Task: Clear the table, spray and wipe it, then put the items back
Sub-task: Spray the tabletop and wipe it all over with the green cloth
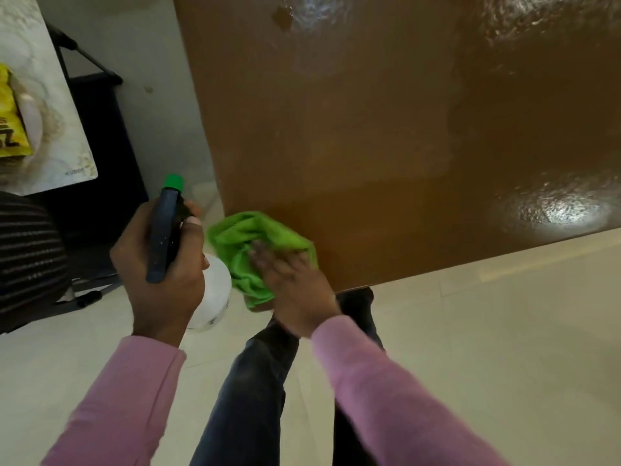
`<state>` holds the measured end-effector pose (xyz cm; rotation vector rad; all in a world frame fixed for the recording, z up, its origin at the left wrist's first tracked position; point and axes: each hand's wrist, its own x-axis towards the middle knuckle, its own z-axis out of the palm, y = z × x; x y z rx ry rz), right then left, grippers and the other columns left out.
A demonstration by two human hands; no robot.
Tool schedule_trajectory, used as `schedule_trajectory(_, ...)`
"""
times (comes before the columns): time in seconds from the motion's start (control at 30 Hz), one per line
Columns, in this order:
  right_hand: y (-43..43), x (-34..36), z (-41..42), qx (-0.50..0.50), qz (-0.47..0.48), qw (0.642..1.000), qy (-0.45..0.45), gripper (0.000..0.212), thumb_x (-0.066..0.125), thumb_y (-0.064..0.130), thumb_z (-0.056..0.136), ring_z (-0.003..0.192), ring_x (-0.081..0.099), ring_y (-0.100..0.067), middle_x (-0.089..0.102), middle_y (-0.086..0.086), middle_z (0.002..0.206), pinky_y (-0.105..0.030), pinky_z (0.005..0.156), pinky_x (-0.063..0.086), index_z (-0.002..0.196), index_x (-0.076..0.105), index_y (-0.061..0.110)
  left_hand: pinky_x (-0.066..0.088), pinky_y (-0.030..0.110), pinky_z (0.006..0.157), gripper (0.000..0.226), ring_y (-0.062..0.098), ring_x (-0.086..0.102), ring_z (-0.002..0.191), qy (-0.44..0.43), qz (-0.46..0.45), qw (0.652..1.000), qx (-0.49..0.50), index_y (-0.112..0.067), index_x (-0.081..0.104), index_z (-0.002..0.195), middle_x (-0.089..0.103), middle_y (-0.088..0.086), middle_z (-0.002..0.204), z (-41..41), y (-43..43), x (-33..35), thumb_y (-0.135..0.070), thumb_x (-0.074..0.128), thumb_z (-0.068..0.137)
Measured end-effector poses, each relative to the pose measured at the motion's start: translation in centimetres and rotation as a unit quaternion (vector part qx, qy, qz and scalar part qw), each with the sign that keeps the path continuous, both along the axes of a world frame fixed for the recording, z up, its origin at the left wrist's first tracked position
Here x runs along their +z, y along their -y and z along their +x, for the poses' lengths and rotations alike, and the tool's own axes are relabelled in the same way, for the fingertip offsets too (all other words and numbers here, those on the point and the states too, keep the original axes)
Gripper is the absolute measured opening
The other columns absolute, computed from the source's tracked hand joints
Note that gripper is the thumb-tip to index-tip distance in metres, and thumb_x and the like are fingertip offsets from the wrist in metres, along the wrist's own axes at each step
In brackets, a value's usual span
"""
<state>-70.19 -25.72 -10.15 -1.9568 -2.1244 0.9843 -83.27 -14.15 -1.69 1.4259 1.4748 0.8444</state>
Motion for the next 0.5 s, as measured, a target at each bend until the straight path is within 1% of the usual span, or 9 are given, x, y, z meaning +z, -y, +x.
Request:
schedule_trajectory(0.07,0.0,-0.2,7.5,-0.078,0.020,0.993,0.081,0.090,0.049,0.002,0.076,0.148,0.006,-0.024,0.003,0.005,0.159,-0.047,0.119,0.009,0.152,0.006,0.026,0.047,0.015,0.055,0.021,0.010,0.057,0.053,0.000,0.016,1.000,-0.004,0.002,0.060,0.102,0.060,0.006,0.080,-0.4,-0.6,0.1,-0.017,0.055,0.095)
schedule_trajectory(0.1,-0.2,-0.2,11.9,-0.152,0.016,0.982,0.113,0.090,0.048,-0.004,0.075,0.148,0.002,-0.026,0.003,0.002,0.159,-0.049,0.119,0.009,0.152,0.008,0.022,0.047,0.012,0.056,0.026,0.008,0.058,0.055,-0.004,0.021,1.000,-0.009,0.002,0.060,0.104,0.061,0.002,0.082,-0.5,-0.8,0.1,-0.021,0.055,0.095)
schedule_trajectory(0.17,-1.1,0.4,19.7,-0.321,-0.008,0.936,0.145,0.077,0.042,-0.006,0.079,0.146,0.002,-0.036,0.009,-0.012,0.159,-0.052,0.118,0.008,0.151,0.017,0.008,0.047,0.010,0.057,0.033,0.007,0.059,0.057,-0.006,0.022,1.000,-0.021,0.006,0.059,0.107,0.061,-0.001,0.084,-0.6,-1.1,-0.1,-0.025,0.055,0.096)
schedule_trajectory(0.2,-2.1,0.8,21.6,-0.388,-0.022,0.910,0.144,0.071,0.039,-0.001,0.081,0.146,0.003,-0.039,0.010,-0.016,0.159,-0.052,0.118,0.008,0.149,0.021,0.002,0.047,0.010,0.057,0.033,0.008,0.059,0.056,-0.003,0.023,0.999,-0.023,0.007,0.059,0.106,0.060,0.000,0.084,-0.6,-1.3,-0.2,-0.024,0.056,0.096)
schedule_trajectory(0.27,-4.5,0.4,19.6,-0.467,-0.032,0.871,0.148,0.070,0.038,0.005,0.079,0.145,0.001,-0.041,0.008,-0.016,0.159,-0.050,0.118,0.004,0.147,0.024,0.001,0.048,0.013,0.057,0.029,0.011,0.059,0.056,0.003,0.020,1.000,-0.014,0.006,0.060,0.105,0.061,0.001,0.082,-0.2,-1.5,-0.3,-0.022,0.056,0.096)
schedule_trajectory(0.33,-6.4,-0.4,12.4,-0.430,-0.011,0.892,0.136,0.076,0.041,0.004,0.077,0.146,-0.004,-0.038,0.005,-0.011,0.160,-0.048,0.119,-0.001,0.150,0.020,0.005,0.049,0.016,0.056,0.023,0.015,0.058,0.057,0.011,0.005,1.000,-0.004,-0.002,0.060,0.105,0.062,-0.002,0.084,0.5,-1.6,-0.3,-0.023,0.057,0.095)
schedule_trajectory(0.4,-6.8,-0.8,3.5,-0.290,0.015,0.954,0.077,0.076,0.039,0.012,0.079,0.147,-0.005,-0.032,0.006,-0.003,0.161,-0.049,0.119,0.000,0.152,0.017,0.014,0.049,0.017,0.054,0.017,0.015,0.058,0.058,0.018,-0.001,1.000,-0.001,-0.007,0.061,0.103,0.063,-0.002,0.086,1.1,-1.9,-0.2,-0.021,0.057,0.095)
schedule_trajectory(0.43,-6.7,-0.5,0.1,-0.206,0.016,0.978,0.039,0.071,0.034,0.021,0.082,0.147,0.002,-0.030,0.011,0.001,0.160,-0.049,0.119,0.006,0.151,0.018,0.019,0.048,0.017,0.054,0.015,0.014,0.058,0.057,0.018,0.001,1.000,-0.003,-0.007,0.061,0.102,0.062,0.001,0.084,1.3,-2.1,-0.1,-0.019,0.058,0.094)
schedule_trajectory(0.5,-6.1,-0.1,-0.7,-0.072,0.006,0.997,0.005,0.067,0.027,0.032,0.084,0.144,0.018,-0.027,0.019,0.005,0.159,-0.045,0.116,0.010,0.150,0.022,0.023,0.048,0.019,0.055,0.015,0.011,0.058,0.057,0.010,0.011,1.000,-0.021,-0.007,0.062,0.101,0.062,0.005,0.081,1.6,-2.5,0.1,-0.020,0.057,0.094)
